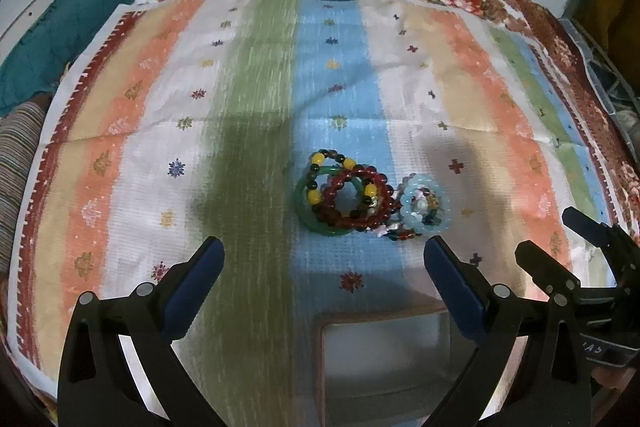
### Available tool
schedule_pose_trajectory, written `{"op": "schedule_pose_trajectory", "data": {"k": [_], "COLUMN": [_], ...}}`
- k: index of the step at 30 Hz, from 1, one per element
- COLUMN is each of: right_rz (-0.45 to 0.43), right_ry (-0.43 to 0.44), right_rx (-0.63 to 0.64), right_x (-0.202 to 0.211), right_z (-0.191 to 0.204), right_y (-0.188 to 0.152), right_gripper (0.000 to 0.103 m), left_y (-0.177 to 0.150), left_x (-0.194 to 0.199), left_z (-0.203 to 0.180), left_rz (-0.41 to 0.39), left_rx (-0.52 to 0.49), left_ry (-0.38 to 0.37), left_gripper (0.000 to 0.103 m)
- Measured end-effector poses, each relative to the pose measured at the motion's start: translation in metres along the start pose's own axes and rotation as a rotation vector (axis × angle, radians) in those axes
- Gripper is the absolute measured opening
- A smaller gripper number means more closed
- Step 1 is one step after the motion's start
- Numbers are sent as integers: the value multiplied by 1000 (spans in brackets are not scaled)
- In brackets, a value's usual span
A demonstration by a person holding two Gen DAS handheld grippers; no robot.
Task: Organize jewelry
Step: 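Lower the left tool onto the red bead bracelet while the right tool approaches the light blue bracelet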
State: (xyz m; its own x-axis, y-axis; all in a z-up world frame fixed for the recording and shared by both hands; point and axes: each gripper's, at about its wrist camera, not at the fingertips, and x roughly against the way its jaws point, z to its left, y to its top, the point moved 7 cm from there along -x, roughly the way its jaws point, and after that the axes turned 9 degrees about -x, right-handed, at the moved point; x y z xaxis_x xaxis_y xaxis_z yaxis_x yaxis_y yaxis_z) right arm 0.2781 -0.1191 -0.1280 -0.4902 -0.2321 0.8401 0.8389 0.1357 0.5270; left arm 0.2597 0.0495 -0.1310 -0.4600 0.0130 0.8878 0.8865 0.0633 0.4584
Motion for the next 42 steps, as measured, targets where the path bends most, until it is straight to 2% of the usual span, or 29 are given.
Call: {"op": "schedule_pose_trajectory", "data": {"k": [9,31,42], "right_rz": [30,114,140], "right_ry": [-17,-109,-153], "right_rx": [-13,-27,-24], "right_x": [-17,-77,-98], "right_z": [-2,-19,-23], "right_y": [5,15,17], "right_gripper": [99,98,98], "left_y": [6,15,13], "left_x": [-22,-81,-99], "left_z": [10,6,2], "left_rz": [31,115,160], "left_rx": [67,53,52], "left_ry": [-28,-40,-67], "left_gripper": [97,95,83]}}
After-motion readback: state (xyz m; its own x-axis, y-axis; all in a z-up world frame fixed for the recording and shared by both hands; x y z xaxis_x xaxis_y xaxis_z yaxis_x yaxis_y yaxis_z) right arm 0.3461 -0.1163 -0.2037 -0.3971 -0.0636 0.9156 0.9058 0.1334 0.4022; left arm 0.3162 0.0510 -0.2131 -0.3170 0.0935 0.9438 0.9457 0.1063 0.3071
